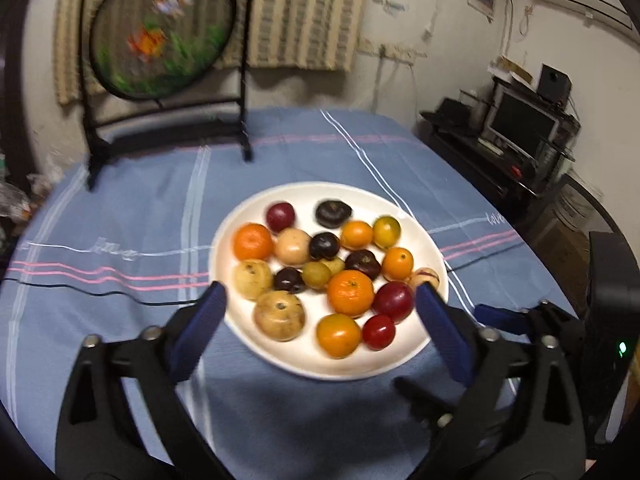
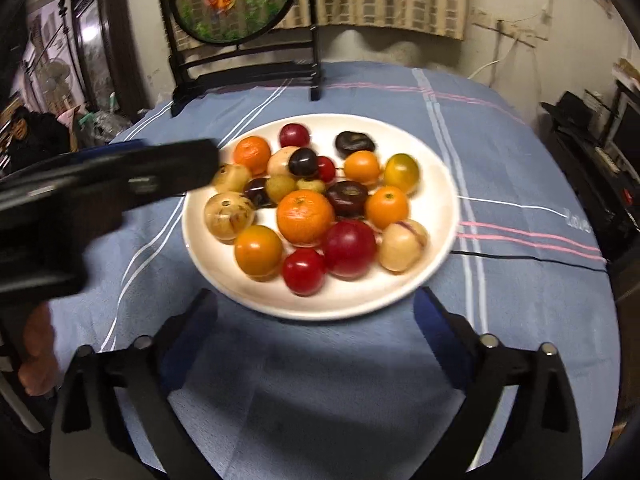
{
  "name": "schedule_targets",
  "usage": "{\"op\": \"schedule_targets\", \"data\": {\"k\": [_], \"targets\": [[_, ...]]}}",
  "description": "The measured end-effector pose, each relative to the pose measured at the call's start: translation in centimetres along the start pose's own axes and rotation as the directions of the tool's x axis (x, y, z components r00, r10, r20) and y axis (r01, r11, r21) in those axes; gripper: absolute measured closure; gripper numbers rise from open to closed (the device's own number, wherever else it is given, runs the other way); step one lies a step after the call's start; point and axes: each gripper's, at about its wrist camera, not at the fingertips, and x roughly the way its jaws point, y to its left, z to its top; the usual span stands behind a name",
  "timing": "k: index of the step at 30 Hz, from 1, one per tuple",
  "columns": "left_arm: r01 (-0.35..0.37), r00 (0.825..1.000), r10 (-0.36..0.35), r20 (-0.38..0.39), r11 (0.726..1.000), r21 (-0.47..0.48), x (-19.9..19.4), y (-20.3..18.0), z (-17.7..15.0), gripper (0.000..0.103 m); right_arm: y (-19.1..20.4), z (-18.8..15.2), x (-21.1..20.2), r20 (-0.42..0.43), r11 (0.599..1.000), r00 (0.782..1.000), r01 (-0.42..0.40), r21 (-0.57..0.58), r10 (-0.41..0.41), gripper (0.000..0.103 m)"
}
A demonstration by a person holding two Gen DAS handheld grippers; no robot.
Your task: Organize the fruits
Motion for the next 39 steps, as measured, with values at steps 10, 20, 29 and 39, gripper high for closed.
{"op": "schedule_targets", "data": {"k": [10, 20, 29, 39], "targets": [[-0.093, 0.994, 0.093, 0.057, 0.996, -0.014, -5.7, -0.9, -3.1, 0.002, -0.4, -2.2, -2.6, -0.009, 0.997, 0.998, 0.068, 0.044, -0.068, 0.001], [-0.111, 0.994, 0.11, -0.006, 0.993, -0.034, -6.7, -0.7, -6.1, 0.002, 1.0, -3.7, -5.8, 0.034, 0.995, 0.996, 0.086, 0.042, -0.088, 0.001], [-0.137, 0.991, 0.136, -0.019, 0.988, -0.069, -7.8, 0.4, -6.9, 0.002, 1.5, -4.2, -6.9, 0.049, 0.995, 0.995, 0.088, 0.045, -0.09, 0.001], [-0.157, 0.988, 0.156, -0.016, 0.985, -0.074, -7.4, 0.4, -6.9, 0.002, 1.6, -4.1, -6.9, 0.052, 0.995, 0.994, 0.093, 0.047, -0.095, 0.001]]}}
